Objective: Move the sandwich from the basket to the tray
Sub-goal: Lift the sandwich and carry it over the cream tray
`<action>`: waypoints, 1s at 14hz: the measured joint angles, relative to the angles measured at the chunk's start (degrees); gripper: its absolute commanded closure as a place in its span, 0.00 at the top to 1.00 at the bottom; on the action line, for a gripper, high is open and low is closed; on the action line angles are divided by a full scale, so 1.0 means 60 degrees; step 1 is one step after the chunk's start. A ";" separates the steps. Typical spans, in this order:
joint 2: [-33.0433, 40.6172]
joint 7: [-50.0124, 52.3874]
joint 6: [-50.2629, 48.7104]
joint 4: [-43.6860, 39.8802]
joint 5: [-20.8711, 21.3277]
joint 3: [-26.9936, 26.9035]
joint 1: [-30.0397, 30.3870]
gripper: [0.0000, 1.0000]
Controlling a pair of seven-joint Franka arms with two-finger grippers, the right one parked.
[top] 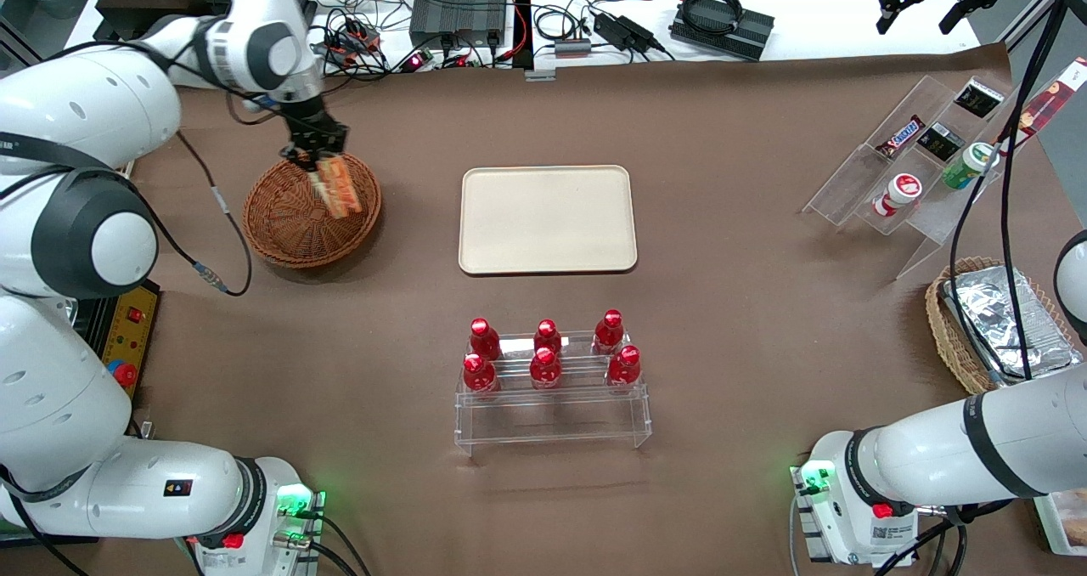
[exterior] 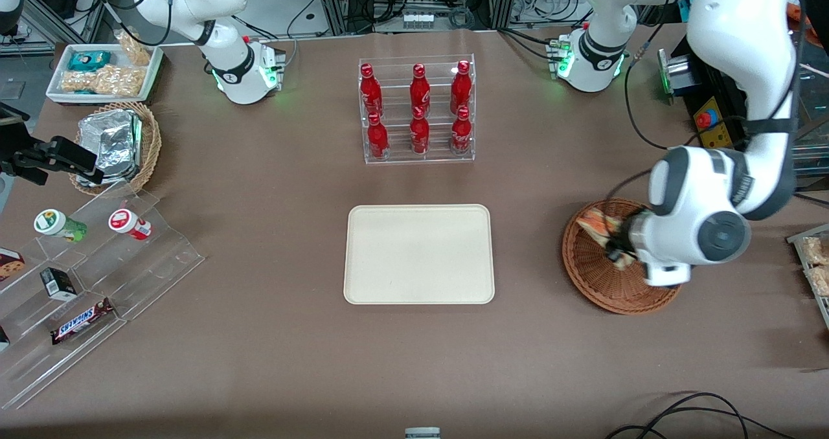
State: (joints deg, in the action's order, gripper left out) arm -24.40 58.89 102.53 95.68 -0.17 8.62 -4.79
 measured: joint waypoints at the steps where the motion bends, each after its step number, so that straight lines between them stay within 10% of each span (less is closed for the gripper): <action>1: 0.0010 -0.0124 0.0014 -0.0038 0.0000 0.0453 -0.0111 0.06; 14: -0.3456 -0.1844 0.2624 -0.3362 0.0260 0.1522 -0.3891 0.08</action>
State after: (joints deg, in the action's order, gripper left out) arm -45.14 47.82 118.27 75.51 1.40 17.75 -28.14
